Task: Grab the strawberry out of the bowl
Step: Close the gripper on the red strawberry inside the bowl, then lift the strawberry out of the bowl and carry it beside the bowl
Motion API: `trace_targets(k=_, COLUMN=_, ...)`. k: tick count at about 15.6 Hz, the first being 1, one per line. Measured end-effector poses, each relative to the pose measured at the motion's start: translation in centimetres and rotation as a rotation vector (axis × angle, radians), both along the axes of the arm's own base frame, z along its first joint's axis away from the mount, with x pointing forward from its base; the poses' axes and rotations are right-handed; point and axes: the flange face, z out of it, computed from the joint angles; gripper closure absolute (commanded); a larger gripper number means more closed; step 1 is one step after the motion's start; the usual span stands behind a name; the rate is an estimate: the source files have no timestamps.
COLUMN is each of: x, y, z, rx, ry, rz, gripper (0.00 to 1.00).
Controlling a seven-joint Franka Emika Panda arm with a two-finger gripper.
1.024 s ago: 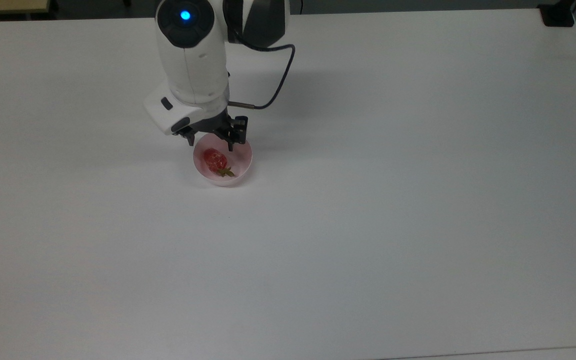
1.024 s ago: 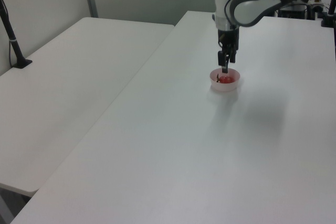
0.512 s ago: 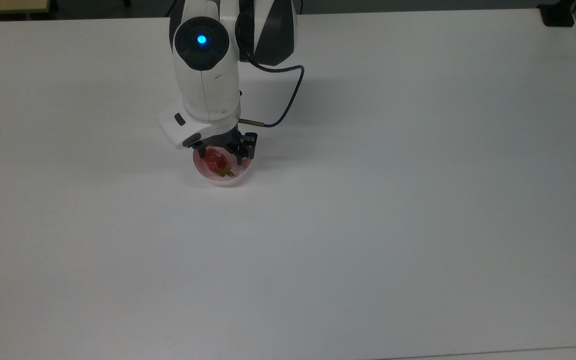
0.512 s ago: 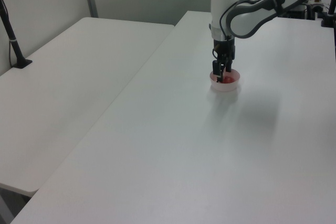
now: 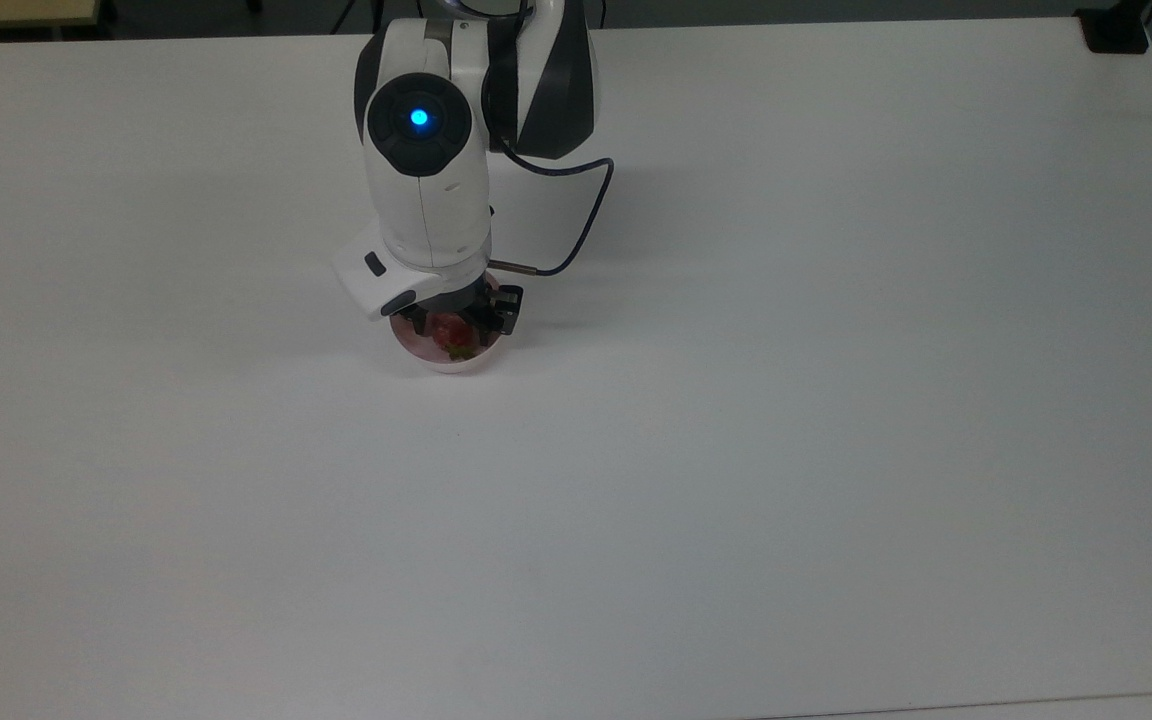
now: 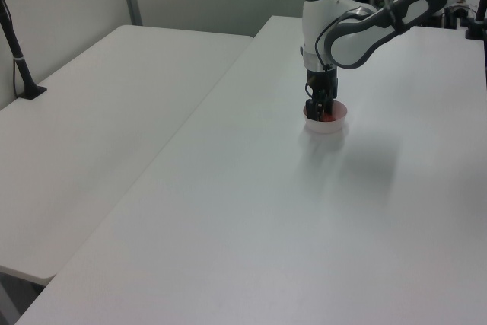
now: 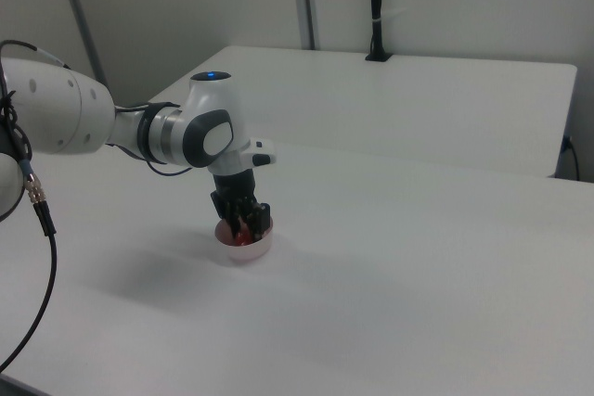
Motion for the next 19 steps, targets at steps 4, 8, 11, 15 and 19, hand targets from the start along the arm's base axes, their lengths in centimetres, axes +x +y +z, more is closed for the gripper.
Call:
trace_targets(k=4, x=0.2, y=-0.2, z=0.6, rx=0.000, ry=-0.012, rz=-0.019, gripper=0.54)
trace_targets(k=8, x=0.4, y=-0.2, z=2.6, rx=0.001, ry=-0.044, rz=-0.020, gripper=0.54)
trace_targets(k=11, x=0.4, y=-0.2, z=3.6, rx=0.002, ry=-0.057, rz=-0.020, gripper=0.54)
trace_targets(k=15, x=0.4, y=-0.4, z=4.4, rx=0.003, ry=-0.068, rz=-0.022, gripper=0.54)
trace_targets(k=19, x=0.1, y=-0.8, z=5.6, rx=0.003, ry=-0.070, rz=-0.027, gripper=0.54)
